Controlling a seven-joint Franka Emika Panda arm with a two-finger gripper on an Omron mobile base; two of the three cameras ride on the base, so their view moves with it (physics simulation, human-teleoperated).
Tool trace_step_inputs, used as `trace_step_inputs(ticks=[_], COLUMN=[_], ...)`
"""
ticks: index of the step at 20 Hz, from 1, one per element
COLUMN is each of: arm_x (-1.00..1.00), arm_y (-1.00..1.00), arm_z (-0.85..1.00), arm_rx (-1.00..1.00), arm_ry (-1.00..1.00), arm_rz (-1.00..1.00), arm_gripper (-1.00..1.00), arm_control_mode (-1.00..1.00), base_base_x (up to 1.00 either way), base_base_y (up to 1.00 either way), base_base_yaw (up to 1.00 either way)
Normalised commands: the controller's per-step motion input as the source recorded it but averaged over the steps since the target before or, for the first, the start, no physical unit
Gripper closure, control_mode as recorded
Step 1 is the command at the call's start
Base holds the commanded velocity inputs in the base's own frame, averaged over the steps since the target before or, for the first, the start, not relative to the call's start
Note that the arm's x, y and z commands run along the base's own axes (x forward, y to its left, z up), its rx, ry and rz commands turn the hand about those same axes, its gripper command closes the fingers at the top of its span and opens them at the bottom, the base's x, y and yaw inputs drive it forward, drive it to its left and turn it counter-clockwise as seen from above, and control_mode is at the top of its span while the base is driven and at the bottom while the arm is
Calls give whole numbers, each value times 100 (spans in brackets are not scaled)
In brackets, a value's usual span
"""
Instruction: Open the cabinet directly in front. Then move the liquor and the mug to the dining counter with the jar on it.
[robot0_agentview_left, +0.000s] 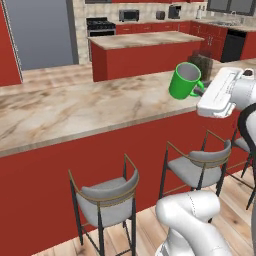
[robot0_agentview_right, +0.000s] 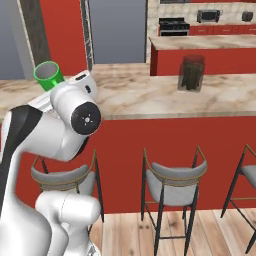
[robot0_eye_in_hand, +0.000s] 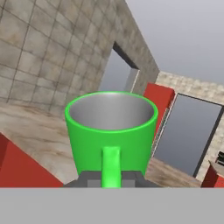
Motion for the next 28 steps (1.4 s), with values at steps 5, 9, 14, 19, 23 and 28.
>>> trace_step_inputs(ticks=[5,9,14,19,23,28], arm_x=[49,5,0,6,0,12], arm_y=[0,0,0,0,0,-1], arm_z=[0,0,0,-12,-8,0], arm_rx=[2,14,3,0,0,1], arm_ry=[39,14,1,2,11,15], arm_rz=[-7,-23,-6,0,0,0], arm_gripper=[100,100,100,100,100,100], arm_control_mode=[-100,-100,-100,-100,-100,-100], base_base_x=[0,0,0,0,0,0], base_base_y=[0,0,0,0,0,0], base_base_yaw=[0,0,0,0,0,0])
